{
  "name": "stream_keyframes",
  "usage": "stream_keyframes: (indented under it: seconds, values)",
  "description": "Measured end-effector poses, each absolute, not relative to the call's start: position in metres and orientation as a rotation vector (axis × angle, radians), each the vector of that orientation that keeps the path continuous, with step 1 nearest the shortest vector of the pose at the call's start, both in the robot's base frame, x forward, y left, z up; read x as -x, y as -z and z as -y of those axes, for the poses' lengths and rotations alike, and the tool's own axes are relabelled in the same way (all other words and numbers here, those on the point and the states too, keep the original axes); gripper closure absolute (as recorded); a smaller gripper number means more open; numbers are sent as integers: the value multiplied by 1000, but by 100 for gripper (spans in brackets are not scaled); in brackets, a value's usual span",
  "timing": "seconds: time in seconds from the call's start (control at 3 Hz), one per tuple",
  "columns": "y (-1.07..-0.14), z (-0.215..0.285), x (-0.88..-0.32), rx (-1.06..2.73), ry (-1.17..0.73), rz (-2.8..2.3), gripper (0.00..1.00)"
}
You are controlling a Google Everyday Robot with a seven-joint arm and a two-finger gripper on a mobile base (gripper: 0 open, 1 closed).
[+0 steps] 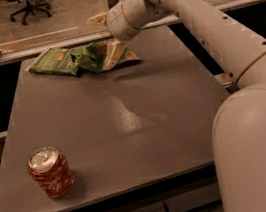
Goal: Move green rice chip bag near green jalapeno chip bag
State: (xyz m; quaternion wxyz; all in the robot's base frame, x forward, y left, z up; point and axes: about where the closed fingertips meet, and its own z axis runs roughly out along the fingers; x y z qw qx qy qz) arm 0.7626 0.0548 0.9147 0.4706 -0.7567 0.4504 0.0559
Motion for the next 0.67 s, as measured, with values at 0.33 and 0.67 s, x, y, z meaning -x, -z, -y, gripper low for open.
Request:
stream_keyframes:
  seconds: [0.33, 0.67]
  values:
    - [-921, -48, -760, 1835, -125, -1110, 0]
    - [-941, -22, -753, 1787, -114, -1126, 0]
